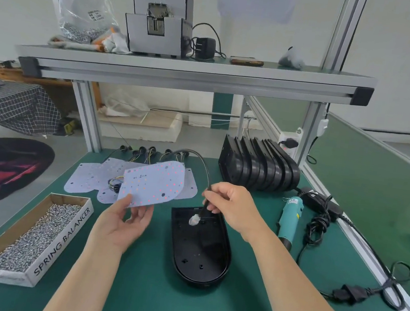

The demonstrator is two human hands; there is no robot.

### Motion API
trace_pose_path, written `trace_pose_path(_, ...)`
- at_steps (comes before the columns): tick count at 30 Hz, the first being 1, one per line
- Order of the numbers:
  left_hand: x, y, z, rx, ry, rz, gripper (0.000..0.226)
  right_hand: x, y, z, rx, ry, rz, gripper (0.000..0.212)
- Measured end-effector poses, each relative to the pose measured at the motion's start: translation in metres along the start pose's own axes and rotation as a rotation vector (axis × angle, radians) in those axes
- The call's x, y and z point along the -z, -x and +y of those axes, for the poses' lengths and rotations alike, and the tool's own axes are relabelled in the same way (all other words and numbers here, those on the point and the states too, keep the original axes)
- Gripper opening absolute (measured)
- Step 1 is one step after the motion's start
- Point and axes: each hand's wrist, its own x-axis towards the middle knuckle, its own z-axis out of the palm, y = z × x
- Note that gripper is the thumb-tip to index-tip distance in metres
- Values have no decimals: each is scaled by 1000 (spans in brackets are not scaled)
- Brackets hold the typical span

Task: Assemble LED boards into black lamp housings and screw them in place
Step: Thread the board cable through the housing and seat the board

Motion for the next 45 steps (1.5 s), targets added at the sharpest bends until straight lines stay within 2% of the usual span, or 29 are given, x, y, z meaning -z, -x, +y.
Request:
trace_pose_path(3,-2,-1,-3,-62,34,20,7,2,-1,0,14,48,-24,12)
trace_pose_path(6,-4,-1,-7,-65,-286,43,6,2,-3,-2,29,91,-16,12)
trace_pose_path(10,-7,8,-23,-75,-731,72,15,0,-9,-1,-24,-23,56,14)
trace_pose_path(13,-12,16,-41,-47,-892,25,22,1,-15,0,-120,-203,95,10)
trace_pose_path(15,-14,18,-53,-12,-944,10,24,2,-17,0,-158,-272,93,15)
trace_pose_path(21,-7,14,-69,18,-832,23,20,2,-18,-3,-127,-241,47,16)
trace_pose_path(26,9,17,-71,167,-695,-80,24,2,-16,-3,-107,-200,61,12)
trace_pose_path(29,21,21,-73,120,-635,-155,29,-1,-14,-7,-106,-210,67,14)
trace_pose_path(32,25,27,-64,54,-679,-258,34,2,-15,-20,-73,-242,78,13)
trace_pose_path(34,26,30,-54,24,-714,-325,37,10,-16,-32,1,-178,42,13)
trace_pose_path(39,11,40,-38,-11,-758,-507,41,20,-11,-62,137,113,-173,21)
trace_pose_path(41,0,46,-35,-39,-739,-556,35,24,-11,-64,170,201,-133,13)
trace_pose_path(43,-8,50,-32,-69,-699,-554,32,29,-10,-64,152,105,-122,13)
trace_pose_path(45,-13,52,-31,-89,-646,-520,34,32,-7,-63,15,-253,-171,26)
